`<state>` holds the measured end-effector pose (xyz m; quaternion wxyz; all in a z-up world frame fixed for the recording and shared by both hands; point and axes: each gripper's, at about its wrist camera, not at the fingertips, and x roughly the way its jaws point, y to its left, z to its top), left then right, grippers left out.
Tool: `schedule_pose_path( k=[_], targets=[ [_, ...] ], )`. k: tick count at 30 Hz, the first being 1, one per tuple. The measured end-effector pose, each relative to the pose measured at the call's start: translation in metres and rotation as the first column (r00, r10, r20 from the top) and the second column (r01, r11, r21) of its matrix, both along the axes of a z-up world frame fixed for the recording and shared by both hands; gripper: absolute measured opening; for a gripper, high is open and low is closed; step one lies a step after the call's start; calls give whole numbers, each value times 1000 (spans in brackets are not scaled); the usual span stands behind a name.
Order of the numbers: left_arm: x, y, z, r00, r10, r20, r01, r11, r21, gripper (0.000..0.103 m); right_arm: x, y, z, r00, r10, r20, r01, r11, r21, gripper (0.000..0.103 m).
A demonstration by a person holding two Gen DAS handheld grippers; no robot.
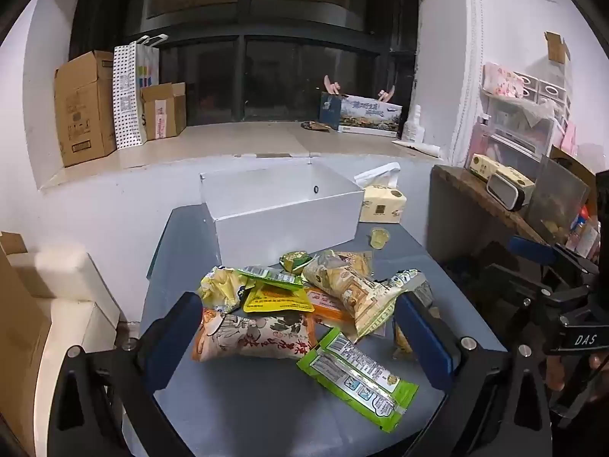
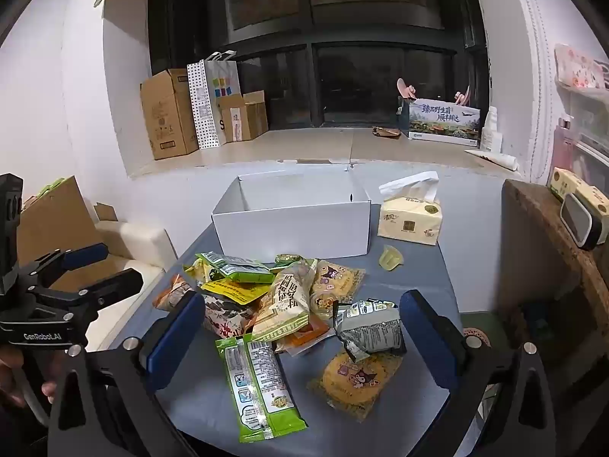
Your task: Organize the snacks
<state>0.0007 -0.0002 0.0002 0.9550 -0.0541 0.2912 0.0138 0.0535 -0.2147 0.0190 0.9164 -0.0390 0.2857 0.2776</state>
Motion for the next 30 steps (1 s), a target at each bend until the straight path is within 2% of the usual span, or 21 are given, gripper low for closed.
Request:
schedule_pose_path(
  k=[5, 16, 30],
  targets=[
    [-1, -5, 0, 1000, 2, 4, -2, 1000, 16, 103, 0, 0, 2, 1000, 6, 11, -6, 1000, 8, 103],
    [0, -3, -2, 1000, 4, -9, -4, 1000, -19, 103, -2, 1, 1, 1000, -8, 1, 8, 1000, 2, 103],
    [2, -4, -3, 1000, -7, -21, 7, 1000, -16, 103, -1, 0, 0, 1000, -6, -3, 6, 1000, 0, 103]
  ],
)
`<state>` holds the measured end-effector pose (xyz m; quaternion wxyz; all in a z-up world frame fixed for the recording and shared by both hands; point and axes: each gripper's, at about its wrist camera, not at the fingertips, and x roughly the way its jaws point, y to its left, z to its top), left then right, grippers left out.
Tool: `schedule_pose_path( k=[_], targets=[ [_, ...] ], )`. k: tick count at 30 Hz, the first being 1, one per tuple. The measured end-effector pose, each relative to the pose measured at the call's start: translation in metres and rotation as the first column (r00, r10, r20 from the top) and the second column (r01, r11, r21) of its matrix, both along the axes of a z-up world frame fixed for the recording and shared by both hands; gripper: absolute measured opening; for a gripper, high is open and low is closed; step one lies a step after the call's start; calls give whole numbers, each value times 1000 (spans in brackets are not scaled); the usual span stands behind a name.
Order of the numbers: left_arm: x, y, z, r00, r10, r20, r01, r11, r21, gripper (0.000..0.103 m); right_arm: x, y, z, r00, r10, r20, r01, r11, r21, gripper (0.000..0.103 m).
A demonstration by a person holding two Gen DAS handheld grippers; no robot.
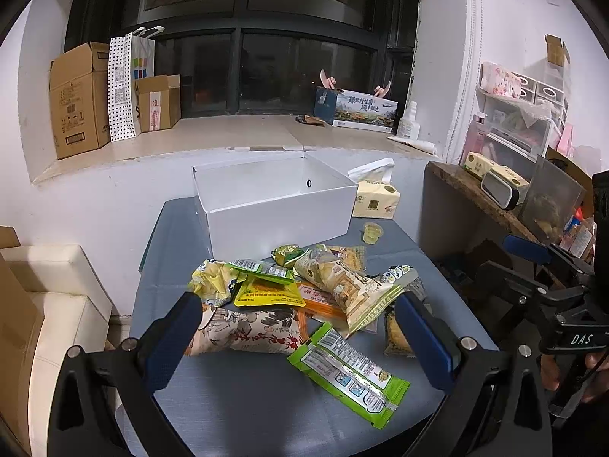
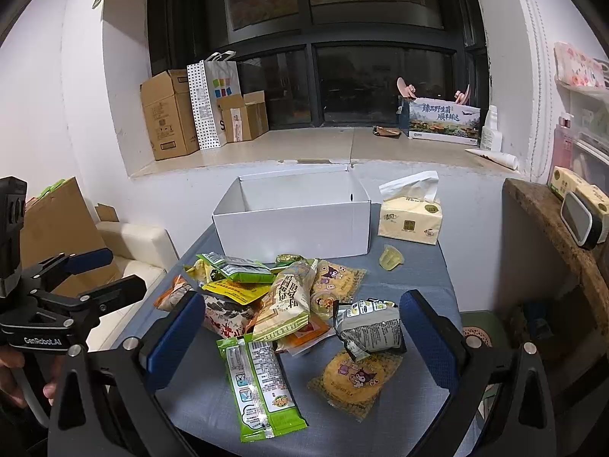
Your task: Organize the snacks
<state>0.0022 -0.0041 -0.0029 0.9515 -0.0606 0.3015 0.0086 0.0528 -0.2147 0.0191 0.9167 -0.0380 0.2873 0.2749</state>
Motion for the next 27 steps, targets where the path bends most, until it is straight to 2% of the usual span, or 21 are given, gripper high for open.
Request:
schedule_pose_path(
  k=[27],
  targets=[
    [-1, 2, -1, 1000, -3, 0, 3, 1000, -14, 103, 2, 0, -2, 1000, 1, -14, -1, 1000, 5, 103]
  ],
)
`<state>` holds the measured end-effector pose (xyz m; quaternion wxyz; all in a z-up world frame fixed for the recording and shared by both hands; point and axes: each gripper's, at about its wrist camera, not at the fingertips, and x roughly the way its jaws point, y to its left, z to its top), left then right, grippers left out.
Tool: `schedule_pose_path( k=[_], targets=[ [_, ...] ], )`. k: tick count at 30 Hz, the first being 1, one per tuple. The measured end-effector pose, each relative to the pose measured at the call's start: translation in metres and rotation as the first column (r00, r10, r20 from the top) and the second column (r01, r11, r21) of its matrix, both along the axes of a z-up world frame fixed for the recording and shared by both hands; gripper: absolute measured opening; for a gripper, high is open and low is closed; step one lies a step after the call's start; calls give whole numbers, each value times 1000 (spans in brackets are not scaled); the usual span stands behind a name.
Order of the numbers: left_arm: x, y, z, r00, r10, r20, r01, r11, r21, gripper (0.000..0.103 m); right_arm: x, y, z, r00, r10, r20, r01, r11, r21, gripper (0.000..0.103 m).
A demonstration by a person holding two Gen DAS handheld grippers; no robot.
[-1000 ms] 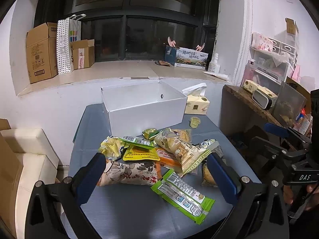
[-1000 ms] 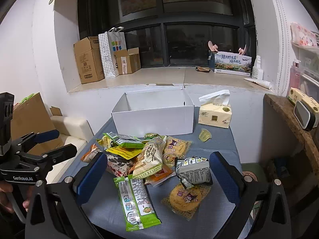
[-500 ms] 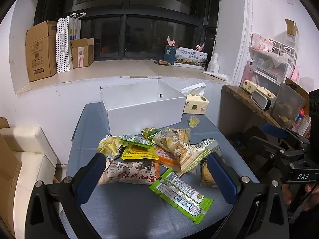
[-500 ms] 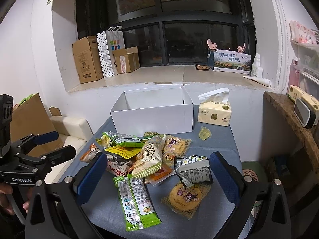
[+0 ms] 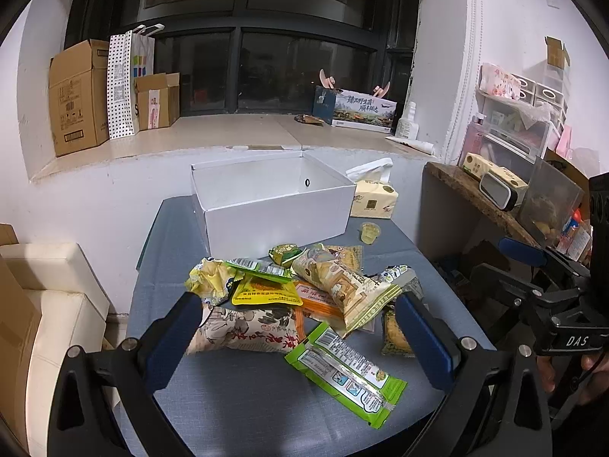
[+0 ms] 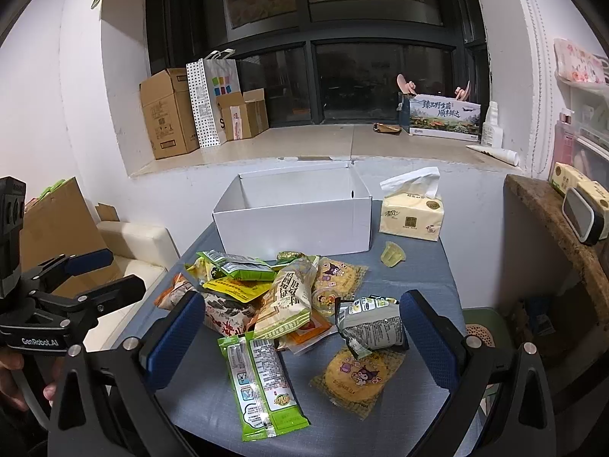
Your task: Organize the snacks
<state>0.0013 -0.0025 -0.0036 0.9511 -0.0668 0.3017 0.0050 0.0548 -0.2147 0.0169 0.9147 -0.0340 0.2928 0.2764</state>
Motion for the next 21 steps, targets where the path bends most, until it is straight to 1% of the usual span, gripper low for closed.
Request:
schedule_pose_path(
  k=[21],
  targets=[
    [0, 2, 2, 1000, 9, 1, -9, 1000, 2, 103, 3, 2, -6, 1000, 0, -17, 0, 1000, -9, 103]
  ],
)
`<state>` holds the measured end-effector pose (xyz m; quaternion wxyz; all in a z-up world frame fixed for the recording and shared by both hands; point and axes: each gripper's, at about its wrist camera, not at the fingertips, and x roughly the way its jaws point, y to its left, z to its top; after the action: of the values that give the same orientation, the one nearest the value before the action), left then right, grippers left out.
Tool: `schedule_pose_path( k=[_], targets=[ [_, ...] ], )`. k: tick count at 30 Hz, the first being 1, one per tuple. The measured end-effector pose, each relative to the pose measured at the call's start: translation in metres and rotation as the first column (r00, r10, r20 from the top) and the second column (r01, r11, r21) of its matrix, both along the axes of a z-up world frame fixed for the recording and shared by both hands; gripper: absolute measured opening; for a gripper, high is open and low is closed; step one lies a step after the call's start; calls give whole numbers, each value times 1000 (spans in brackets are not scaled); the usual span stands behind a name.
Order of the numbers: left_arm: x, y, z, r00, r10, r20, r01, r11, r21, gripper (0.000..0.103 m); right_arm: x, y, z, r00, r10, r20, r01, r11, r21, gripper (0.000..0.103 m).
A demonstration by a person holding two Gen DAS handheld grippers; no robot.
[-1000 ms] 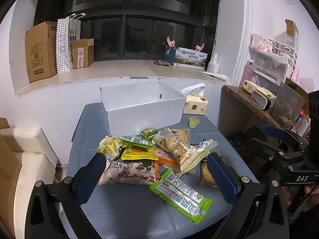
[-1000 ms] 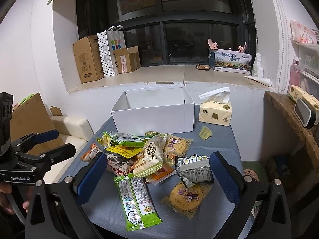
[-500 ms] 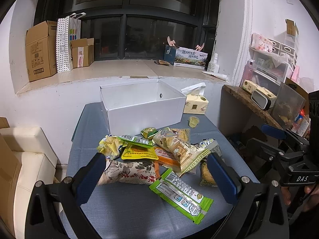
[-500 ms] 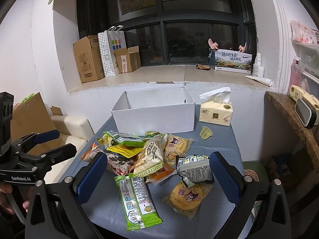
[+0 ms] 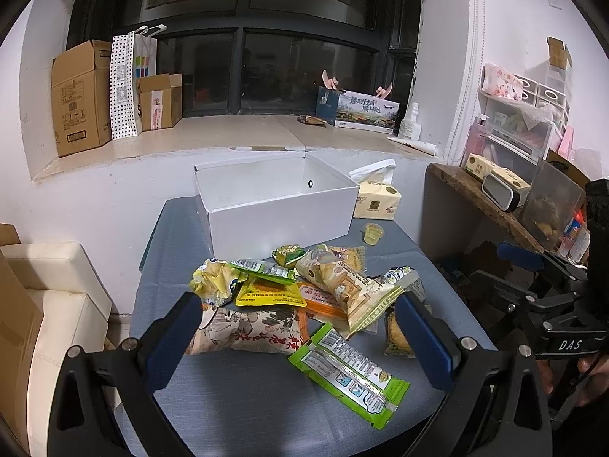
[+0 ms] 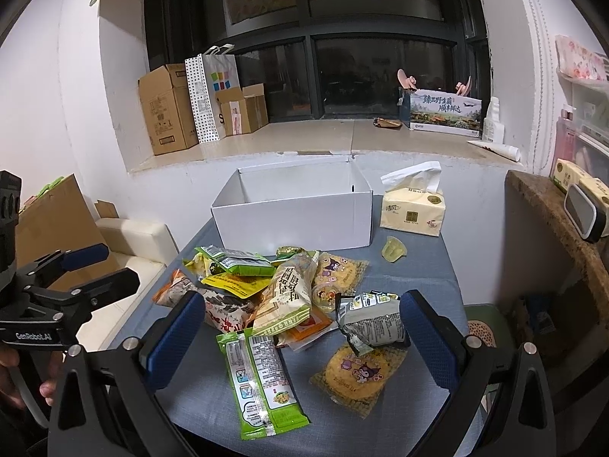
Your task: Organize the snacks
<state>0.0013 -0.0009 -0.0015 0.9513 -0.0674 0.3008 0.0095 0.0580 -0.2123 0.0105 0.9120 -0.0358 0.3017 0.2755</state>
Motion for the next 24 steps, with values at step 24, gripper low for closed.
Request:
schedule_pose_path(
  k=[24],
  targets=[
    [-1, 24, -9, 999, 12, 51, -10, 999, -43, 103, 233, -1, -93, 964, -102, -244, 62, 984, -166, 103]
  ],
)
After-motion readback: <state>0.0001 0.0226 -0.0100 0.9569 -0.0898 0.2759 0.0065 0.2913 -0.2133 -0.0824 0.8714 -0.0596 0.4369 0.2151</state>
